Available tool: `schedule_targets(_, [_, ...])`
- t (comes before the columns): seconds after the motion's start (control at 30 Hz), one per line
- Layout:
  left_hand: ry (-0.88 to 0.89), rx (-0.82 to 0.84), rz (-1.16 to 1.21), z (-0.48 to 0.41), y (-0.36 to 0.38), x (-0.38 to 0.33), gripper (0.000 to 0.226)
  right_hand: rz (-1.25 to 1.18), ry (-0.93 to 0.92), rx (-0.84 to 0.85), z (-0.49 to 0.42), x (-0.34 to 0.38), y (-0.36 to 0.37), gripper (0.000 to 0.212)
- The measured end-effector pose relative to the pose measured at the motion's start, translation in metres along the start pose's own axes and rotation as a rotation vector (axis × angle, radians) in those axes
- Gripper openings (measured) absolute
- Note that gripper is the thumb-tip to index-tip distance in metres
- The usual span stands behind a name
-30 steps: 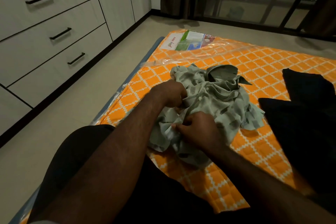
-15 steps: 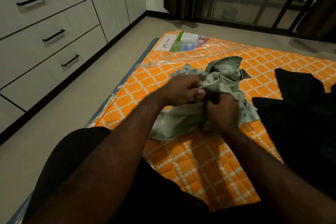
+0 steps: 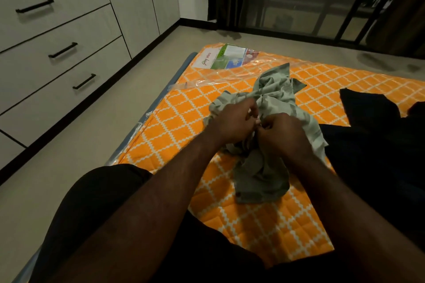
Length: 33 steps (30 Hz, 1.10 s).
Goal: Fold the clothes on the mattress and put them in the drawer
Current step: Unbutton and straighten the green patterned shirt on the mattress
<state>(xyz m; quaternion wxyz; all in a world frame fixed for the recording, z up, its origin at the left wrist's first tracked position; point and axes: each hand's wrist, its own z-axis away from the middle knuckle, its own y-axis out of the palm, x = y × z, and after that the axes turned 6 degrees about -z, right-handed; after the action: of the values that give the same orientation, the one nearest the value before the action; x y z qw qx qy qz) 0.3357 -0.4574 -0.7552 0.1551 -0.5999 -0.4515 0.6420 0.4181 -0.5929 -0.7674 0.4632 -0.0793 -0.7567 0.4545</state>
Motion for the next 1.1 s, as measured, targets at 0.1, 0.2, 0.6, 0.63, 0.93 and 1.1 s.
schedule_targets(0.1, [-0.011,0.044,0.120,0.002,0.000,0.001,0.010,-0.085,-0.004,-0.027,0.005,-0.004,-0.003,0.024])
schedule_targets(0.2, [-0.029,0.080,0.227,0.001,0.001,0.003,0.004,-0.219,0.043,-0.061,0.006,-0.007,-0.006,0.029])
schedule_targets(0.6, [-0.099,0.126,0.311,0.005,0.003,0.003,0.010,-0.531,0.211,0.020,0.007,-0.012,-0.006,0.027])
schedule_targets(0.63, [-0.103,0.117,0.302,0.006,0.004,0.004,0.010,-0.529,0.199,0.023,0.007,-0.012,-0.006,0.026])
schedule_targets(0.93, [-0.122,0.081,0.295,0.004,0.001,0.007,0.017,-0.259,-0.008,-0.005,0.005,-0.006,-0.007,0.016])
schedule_targets(1.1, [-0.148,0.055,0.337,0.004,0.000,0.008,0.020,-0.244,-0.052,0.006,0.004,-0.005,-0.006,0.011])
